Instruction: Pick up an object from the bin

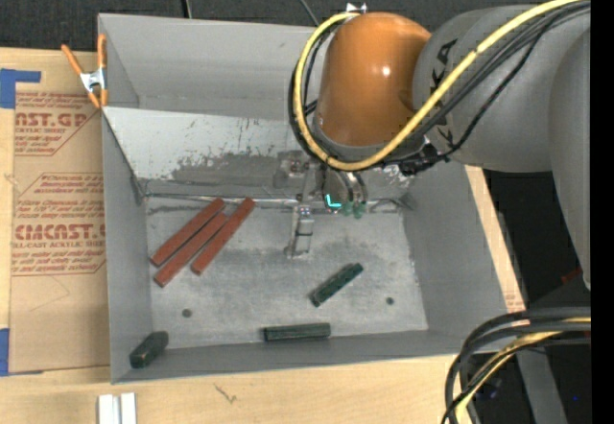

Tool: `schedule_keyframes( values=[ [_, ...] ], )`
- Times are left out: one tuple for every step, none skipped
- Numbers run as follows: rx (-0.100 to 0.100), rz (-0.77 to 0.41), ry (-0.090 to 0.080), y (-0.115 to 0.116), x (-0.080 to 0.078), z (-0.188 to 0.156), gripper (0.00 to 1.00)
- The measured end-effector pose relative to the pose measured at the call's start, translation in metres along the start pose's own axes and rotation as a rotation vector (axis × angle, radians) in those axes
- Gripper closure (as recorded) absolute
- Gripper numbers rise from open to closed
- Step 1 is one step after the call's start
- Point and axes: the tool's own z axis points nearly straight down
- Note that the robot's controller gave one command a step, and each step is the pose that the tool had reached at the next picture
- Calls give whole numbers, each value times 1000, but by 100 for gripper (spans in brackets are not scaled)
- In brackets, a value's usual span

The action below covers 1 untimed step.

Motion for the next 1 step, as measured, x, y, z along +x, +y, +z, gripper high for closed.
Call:
schedule_keyframes(
  values=[
    [-1,1,-7,0,-2,-4,0]
  ],
)
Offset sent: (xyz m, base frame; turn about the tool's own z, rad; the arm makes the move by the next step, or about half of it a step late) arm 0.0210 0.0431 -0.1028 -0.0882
